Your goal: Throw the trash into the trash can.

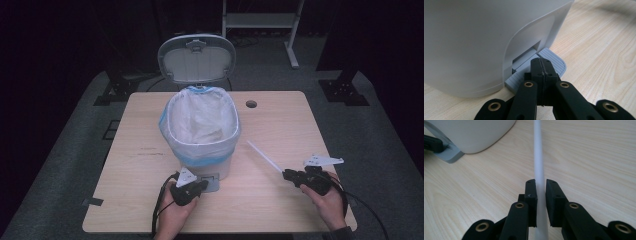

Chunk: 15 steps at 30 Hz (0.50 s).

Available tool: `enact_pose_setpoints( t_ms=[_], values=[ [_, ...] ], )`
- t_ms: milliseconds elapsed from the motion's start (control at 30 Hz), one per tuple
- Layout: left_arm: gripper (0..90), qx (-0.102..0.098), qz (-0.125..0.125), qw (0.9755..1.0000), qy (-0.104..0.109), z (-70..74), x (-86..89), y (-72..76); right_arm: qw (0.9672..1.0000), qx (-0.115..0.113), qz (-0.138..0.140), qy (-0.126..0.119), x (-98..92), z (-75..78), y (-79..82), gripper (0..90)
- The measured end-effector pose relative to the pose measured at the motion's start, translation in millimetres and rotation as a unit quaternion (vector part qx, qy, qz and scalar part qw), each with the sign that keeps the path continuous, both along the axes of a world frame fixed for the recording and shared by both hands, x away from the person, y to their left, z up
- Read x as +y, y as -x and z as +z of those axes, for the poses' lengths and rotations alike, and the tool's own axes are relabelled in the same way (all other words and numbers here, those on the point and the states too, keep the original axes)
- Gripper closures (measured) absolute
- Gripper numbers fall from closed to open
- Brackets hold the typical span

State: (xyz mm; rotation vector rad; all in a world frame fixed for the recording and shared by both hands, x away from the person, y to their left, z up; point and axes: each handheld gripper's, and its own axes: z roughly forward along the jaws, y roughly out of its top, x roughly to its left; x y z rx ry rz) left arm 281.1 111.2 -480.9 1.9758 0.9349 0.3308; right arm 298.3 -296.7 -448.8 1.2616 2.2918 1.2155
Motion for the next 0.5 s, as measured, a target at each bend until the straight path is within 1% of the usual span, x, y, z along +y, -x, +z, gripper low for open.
enact_pose_setpoints(
  t_ms=[300,500],
  values=[
    [90.0,0.001,0.0,1.0,0.001,-0.1,0.2,-0.2,0.9997,-0.015,0.006,-0.018,-9.6,11.6,-0.2,79.5],
    [90.0,0.002,0.0,1.0,0.002,-0.1,0.2,-0.2,0.9989,-0.026,0.007,-0.038,-18.0,21.3,-0.3,79.6]
  ],
)
